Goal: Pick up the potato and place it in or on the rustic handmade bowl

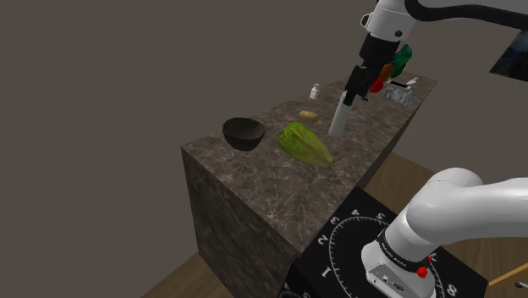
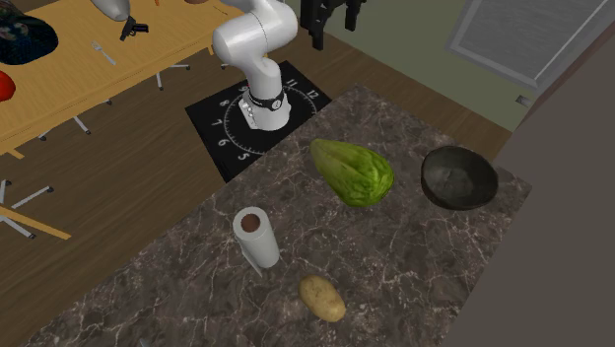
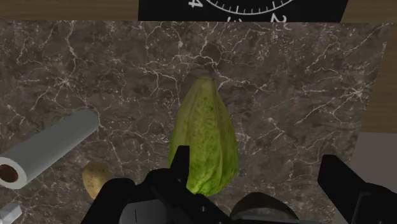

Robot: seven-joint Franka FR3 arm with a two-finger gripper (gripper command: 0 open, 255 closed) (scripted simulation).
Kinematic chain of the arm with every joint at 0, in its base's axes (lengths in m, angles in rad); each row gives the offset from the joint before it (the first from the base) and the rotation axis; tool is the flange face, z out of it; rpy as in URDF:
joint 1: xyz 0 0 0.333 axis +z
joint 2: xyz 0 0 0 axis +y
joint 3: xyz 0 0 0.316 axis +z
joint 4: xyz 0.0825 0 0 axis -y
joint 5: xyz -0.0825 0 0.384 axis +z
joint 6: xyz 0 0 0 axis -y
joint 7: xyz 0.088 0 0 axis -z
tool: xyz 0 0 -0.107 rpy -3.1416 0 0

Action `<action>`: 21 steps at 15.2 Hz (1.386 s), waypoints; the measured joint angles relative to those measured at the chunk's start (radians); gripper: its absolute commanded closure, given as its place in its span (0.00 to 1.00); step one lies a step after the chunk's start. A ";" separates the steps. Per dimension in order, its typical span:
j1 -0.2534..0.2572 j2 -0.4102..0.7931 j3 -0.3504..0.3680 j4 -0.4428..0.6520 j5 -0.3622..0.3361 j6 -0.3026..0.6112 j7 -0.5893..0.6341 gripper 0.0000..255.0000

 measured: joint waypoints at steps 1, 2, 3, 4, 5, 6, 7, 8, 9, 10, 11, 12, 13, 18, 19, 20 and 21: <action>0.000 0.000 0.000 0.000 0.000 0.000 0.000 0.00; -0.003 0.012 -0.005 0.001 -0.004 0.009 -0.006 0.00; -0.006 0.035 -0.012 0.003 -0.009 0.026 -0.012 0.00; -0.010 0.065 -0.020 0.011 -0.016 0.042 -0.019 0.00; -0.015 0.088 -0.028 0.010 -0.022 0.060 -0.027 0.00; -0.018 0.117 -0.034 0.019 -0.027 0.076 -0.033 0.00; -0.023 0.149 -0.043 0.021 -0.033 0.100 -0.041 0.00; -0.027 0.177 -0.050 0.023 -0.038 0.121 -0.048 0.00; -0.032 0.208 -0.063 0.031 -0.046 0.140 -0.061 0.00; -0.038 0.235 -0.075 0.036 -0.054 0.157 -0.074 0.00; -0.041 0.273 -0.082 0.053 -0.057 0.174 -0.080 0.00; -0.046 0.312 -0.091 0.065 -0.062 0.195 -0.089 0.00; -0.050 0.349 -0.100 0.079 -0.066 0.213 -0.098 0.00; -0.068 0.535 -0.140 0.165 -0.077 0.288 -0.140 0.00; -0.071 0.569 -0.146 0.182 -0.077 0.301 -0.146 0.00; -0.074 0.608 -0.152 0.208 -0.077 0.310 -0.153 0.00; -0.077 0.635 -0.157 0.216 -0.077 0.323 -0.158 0.00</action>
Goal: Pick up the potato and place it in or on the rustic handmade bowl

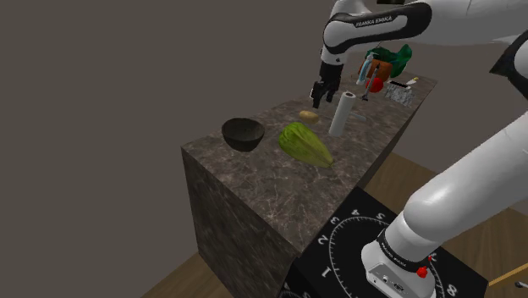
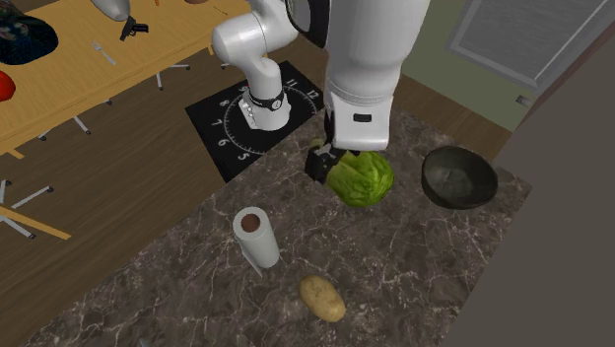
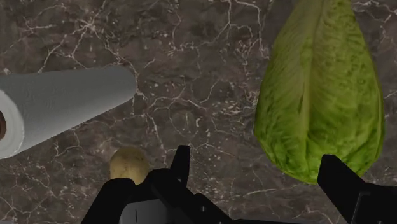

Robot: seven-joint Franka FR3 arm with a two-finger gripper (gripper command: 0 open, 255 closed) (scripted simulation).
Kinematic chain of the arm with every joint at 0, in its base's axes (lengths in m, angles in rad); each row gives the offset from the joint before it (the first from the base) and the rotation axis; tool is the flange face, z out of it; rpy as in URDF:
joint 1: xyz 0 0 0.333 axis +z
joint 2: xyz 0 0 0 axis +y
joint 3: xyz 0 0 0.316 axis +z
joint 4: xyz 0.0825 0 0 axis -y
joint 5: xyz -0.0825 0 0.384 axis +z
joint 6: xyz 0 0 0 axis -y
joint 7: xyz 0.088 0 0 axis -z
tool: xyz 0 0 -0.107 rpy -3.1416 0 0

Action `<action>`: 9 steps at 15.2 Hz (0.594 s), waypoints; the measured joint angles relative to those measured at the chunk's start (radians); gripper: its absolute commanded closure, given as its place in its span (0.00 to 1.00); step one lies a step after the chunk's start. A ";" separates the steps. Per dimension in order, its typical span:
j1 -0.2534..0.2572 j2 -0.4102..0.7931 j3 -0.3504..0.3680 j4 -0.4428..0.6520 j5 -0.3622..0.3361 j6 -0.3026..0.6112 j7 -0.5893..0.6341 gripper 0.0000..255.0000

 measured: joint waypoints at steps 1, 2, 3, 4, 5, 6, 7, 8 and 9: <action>-0.006 0.037 -0.009 0.026 0.001 0.007 -0.012 0.00; -0.010 0.076 -0.015 0.057 0.002 0.010 -0.021 0.00; -0.015 0.123 -0.023 0.090 0.005 0.020 -0.033 0.00; -0.020 0.162 -0.030 0.118 0.007 0.024 -0.044 0.00; -0.025 0.201 -0.035 0.149 0.011 0.028 -0.052 0.00; -0.028 0.235 -0.037 0.169 0.013 0.037 -0.054 0.00; -0.032 0.271 -0.041 0.195 0.017 0.043 -0.062 0.00; -0.039 0.315 -0.046 0.238 0.021 0.039 -0.073 0.00; -0.046 0.357 -0.050 0.270 0.026 0.043 -0.081 0.00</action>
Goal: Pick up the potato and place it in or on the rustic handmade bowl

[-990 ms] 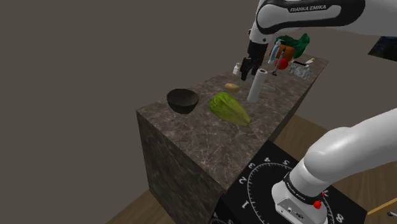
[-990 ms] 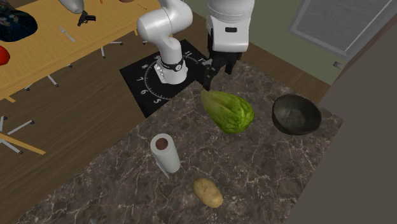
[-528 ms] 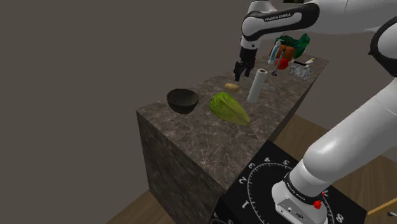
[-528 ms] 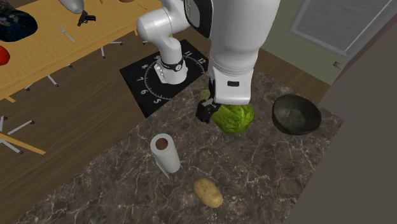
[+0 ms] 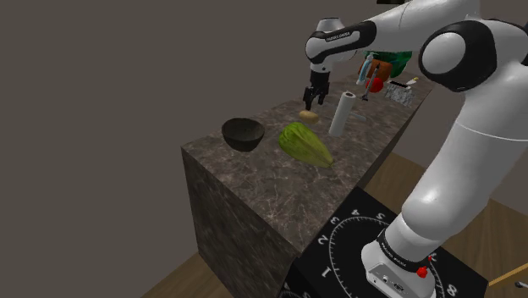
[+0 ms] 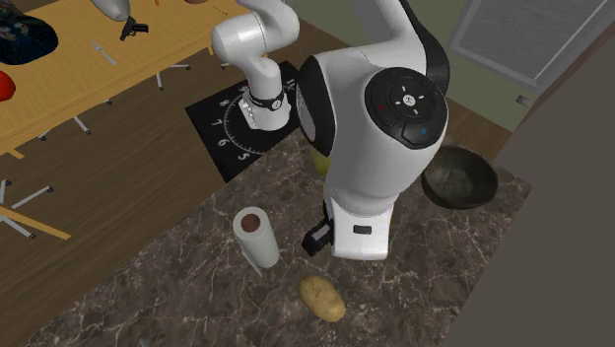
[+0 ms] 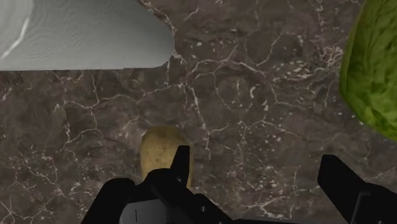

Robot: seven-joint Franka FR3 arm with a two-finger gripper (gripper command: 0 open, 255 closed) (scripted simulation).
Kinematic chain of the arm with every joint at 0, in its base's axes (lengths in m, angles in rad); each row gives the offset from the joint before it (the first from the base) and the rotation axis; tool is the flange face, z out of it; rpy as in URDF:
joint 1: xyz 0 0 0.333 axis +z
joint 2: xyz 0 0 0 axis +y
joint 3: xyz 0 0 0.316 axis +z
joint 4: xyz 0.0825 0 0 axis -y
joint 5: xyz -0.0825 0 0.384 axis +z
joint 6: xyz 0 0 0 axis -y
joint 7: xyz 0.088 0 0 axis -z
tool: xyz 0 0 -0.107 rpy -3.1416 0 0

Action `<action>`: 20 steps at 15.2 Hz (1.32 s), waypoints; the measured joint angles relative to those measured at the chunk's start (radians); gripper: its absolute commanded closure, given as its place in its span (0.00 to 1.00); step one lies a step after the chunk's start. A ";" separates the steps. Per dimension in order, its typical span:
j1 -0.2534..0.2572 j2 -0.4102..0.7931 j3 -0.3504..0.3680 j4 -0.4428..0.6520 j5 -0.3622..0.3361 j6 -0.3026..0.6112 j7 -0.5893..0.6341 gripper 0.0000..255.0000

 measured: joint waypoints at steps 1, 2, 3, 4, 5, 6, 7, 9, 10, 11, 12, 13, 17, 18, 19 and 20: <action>-0.006 0.041 -0.003 0.038 0.005 -0.002 -0.008 0.00; -0.015 0.078 -0.007 0.069 0.008 -0.001 -0.018 0.00; -0.024 0.126 -0.010 0.116 0.014 -0.005 -0.029 0.00; -0.030 0.164 -0.012 0.159 0.019 -0.016 -0.034 0.00; -0.037 0.202 -0.013 0.199 0.023 -0.021 -0.039 0.00; -0.046 0.246 -0.015 0.244 0.028 -0.028 -0.047 0.00; -0.052 0.287 -0.015 0.287 0.032 -0.035 -0.049 0.00; -0.070 0.375 -0.016 0.390 0.040 -0.060 -0.060 0.00; -0.081 0.416 -0.017 0.440 0.045 -0.071 -0.069 0.00; -0.085 0.438 -0.017 0.459 0.046 -0.072 -0.070 0.00; -0.087 0.449 -0.016 0.467 0.047 -0.070 -0.071 0.00; -0.087 0.448 -0.017 0.454 0.047 -0.058 -0.071 0.00; -0.088 0.463 -0.016 0.419 0.049 -0.009 -0.071 0.00; -0.088 0.466 -0.015 0.414 0.049 0.000 -0.070 0.00; -0.087 0.467 -0.015 0.409 0.049 0.005 -0.070 0.00; -0.088 0.469 -0.015 0.409 0.049 0.007 -0.070 0.00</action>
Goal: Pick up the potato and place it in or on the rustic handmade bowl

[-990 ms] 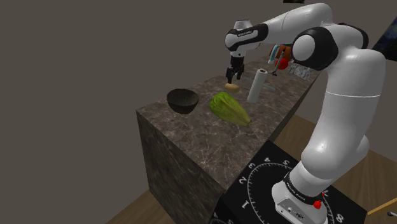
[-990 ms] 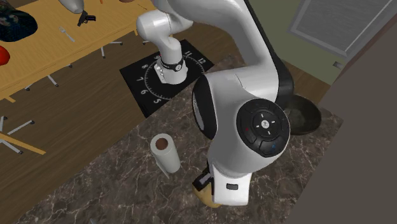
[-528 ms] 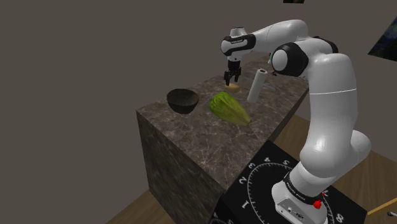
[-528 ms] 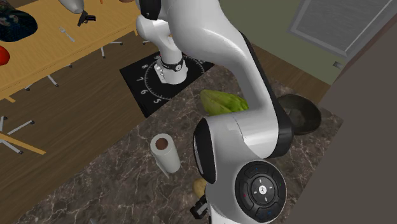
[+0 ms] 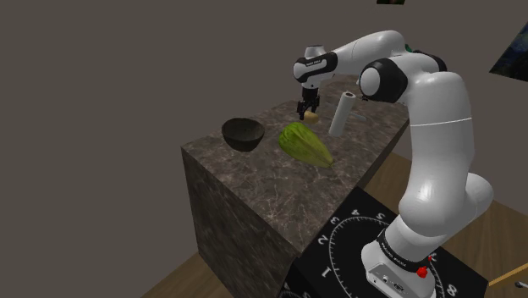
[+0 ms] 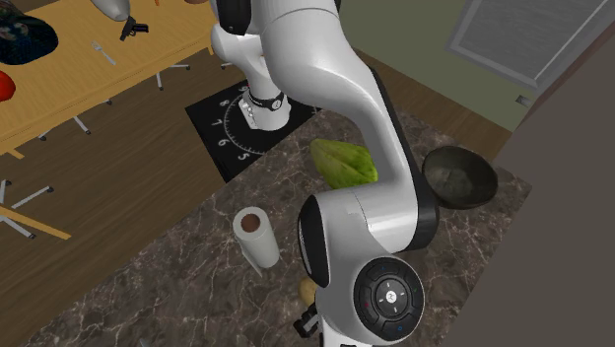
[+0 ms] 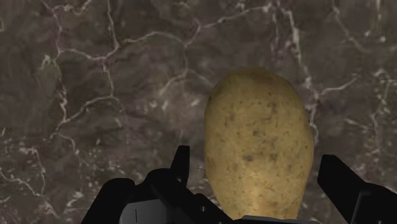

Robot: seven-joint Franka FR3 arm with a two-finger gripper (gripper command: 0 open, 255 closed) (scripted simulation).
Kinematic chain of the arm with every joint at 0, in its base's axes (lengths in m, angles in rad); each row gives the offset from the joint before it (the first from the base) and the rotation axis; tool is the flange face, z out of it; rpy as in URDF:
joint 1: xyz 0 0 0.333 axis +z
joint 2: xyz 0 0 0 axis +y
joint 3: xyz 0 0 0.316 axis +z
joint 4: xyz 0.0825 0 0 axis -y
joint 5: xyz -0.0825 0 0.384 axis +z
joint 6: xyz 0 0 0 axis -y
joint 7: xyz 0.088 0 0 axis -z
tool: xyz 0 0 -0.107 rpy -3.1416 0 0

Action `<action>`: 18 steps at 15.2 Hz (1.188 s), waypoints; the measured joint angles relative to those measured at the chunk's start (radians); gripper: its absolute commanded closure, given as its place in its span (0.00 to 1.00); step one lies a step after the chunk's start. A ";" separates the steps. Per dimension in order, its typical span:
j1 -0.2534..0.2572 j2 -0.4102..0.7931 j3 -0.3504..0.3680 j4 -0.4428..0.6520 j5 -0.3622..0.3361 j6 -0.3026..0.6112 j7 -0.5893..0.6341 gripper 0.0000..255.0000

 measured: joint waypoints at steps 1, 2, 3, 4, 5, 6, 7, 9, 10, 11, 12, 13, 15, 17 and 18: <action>0.000 0.001 0.000 0.000 0.000 0.001 0.000 0.00; 0.000 0.002 0.000 0.000 0.000 0.001 0.000 0.00; 0.000 0.002 0.000 0.000 0.000 0.002 0.000 0.00; 0.000 0.002 0.000 0.000 0.000 0.002 0.000 0.00; 0.000 0.002 0.000 0.000 0.000 0.002 0.000 1.00; 0.000 0.001 0.000 0.001 0.000 0.002 0.000 1.00; 0.000 0.002 0.000 0.001 0.000 0.002 0.000 1.00; 0.000 0.002 0.000 0.001 0.000 0.001 0.000 1.00; 0.000 0.002 0.000 0.001 0.000 0.001 0.000 1.00; 0.000 0.002 0.000 0.001 0.000 0.001 0.000 1.00; 0.000 0.002 0.000 0.001 0.000 0.001 0.000 1.00; 0.000 0.002 0.000 0.001 0.000 0.001 0.000 1.00; 0.000 0.002 0.000 0.001 0.000 0.002 0.000 1.00; 0.001 -0.007 0.000 0.003 -0.001 -0.010 0.000 1.00; 0.001 -0.010 -0.001 0.010 -0.001 -0.020 -0.001 1.00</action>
